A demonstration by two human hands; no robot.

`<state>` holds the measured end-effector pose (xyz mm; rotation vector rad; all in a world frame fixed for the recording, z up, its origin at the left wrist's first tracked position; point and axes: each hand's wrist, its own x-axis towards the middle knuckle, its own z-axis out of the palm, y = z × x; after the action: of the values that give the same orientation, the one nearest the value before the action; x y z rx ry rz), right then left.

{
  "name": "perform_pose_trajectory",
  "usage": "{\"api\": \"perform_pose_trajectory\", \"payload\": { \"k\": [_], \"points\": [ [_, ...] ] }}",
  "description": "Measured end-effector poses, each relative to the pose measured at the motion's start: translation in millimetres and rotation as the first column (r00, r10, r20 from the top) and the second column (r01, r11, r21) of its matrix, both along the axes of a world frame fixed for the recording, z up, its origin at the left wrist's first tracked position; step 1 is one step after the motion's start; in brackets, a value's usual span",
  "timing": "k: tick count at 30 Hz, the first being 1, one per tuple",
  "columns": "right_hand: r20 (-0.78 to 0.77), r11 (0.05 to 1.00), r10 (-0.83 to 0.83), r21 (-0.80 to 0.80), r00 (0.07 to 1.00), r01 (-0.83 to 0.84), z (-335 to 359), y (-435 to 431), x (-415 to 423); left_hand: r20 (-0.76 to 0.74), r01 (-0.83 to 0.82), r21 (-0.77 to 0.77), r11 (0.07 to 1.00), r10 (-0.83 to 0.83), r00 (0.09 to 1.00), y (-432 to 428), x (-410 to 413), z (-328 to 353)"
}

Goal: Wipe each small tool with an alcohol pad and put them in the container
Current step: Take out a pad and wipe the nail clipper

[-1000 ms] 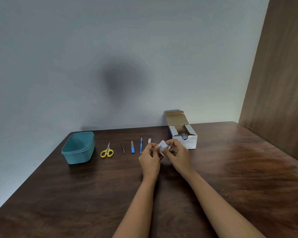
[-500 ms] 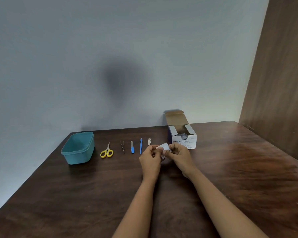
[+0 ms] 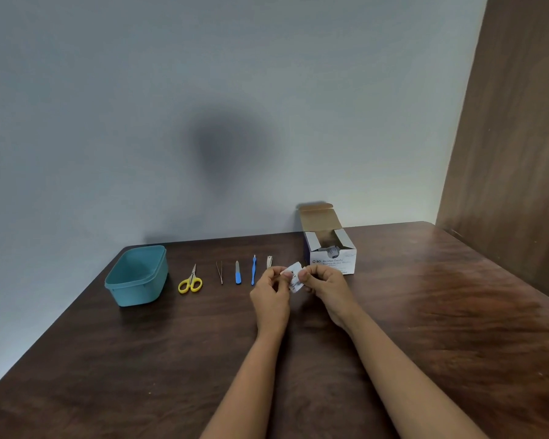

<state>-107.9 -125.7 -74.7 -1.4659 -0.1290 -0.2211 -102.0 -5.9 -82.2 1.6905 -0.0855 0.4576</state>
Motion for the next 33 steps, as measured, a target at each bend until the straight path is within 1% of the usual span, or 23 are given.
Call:
{"api": "perform_pose_trajectory", "payload": {
  "k": [1,2,4,6,7,10,12,16,19,23,25,28,30,33],
  "points": [
    [-0.016,0.998,-0.001,0.057,1.000,0.002,0.8,-0.2,0.2,-0.009,-0.024,-0.001,1.000,0.024,1.000,0.7,0.7,-0.5],
    [-0.042,0.988,-0.014,0.153,0.999,0.020,1.8,-0.9,0.6,-0.021,-0.058,-0.013,0.998,0.058,0.998,1.6,1.5,-1.2],
    [-0.102,0.931,-0.062,0.354,0.993,0.094,3.7,-4.4,1.6,-0.049,-0.137,-0.061,0.989,0.134,0.990,4.0,3.4,-2.3],
    [-0.133,0.866,-0.108,0.474,0.985,0.159,5.2,-8.1,1.5,-0.069,-0.176,-0.097,0.980,0.170,0.983,4.2,5.5,-4.0],
    [-0.138,0.845,-0.131,0.503,0.982,0.184,6.0,-9.4,1.3,-0.078,-0.183,-0.103,0.978,0.175,0.981,3.1,5.9,-3.8],
    [-0.138,0.803,-0.196,0.546,0.971,0.240,7.9,-9.8,1.2,-0.095,-0.208,-0.057,0.976,0.202,0.975,-2.2,9.3,-1.9],
    [-0.138,0.771,-0.212,0.584,0.967,0.253,8.8,-11.2,1.7,-0.094,-0.208,0.019,0.978,0.209,0.973,-6.8,12.3,0.2],
    [-0.162,0.689,-0.193,0.680,0.968,0.252,9.0,-15.5,3.5,-0.096,-0.188,0.127,0.974,0.201,0.975,-16.0,18.5,7.8],
    [-0.171,0.655,-0.174,0.716,0.970,0.243,9.1,-16.7,5.6,-0.082,-0.158,0.240,0.958,0.182,0.980,-22.8,27.6,11.5],
    [-0.173,0.657,-0.169,0.714,0.970,0.241,9.2,-15.9,9.4,-0.055,-0.064,0.341,0.938,0.088,0.995,-29.8,31.9,17.7],
    [-0.177,0.659,-0.169,0.711,0.970,0.245,9.2,-15.9,11.6,-0.059,-0.044,0.361,0.932,0.070,0.996,-30.4,33.7,15.9],
    [-0.179,0.663,-0.161,0.709,0.971,0.241,9.1,-16.4,13.8,-0.049,-0.056,0.385,0.921,0.081,0.996,-28.8,36.0,12.4],
    [-0.180,0.663,-0.160,0.709,0.971,0.241,8.5,-16.6,15.0,-0.036,-0.082,0.427,0.901,0.107,0.994,-28.4,38.0,12.2],
    [-0.174,0.674,-0.162,0.700,0.971,0.238,8.0,-16.7,16.1,0.035,-0.160,0.548,0.821,0.168,0.985,-23.4,42.8,14.8]
  ]
}}
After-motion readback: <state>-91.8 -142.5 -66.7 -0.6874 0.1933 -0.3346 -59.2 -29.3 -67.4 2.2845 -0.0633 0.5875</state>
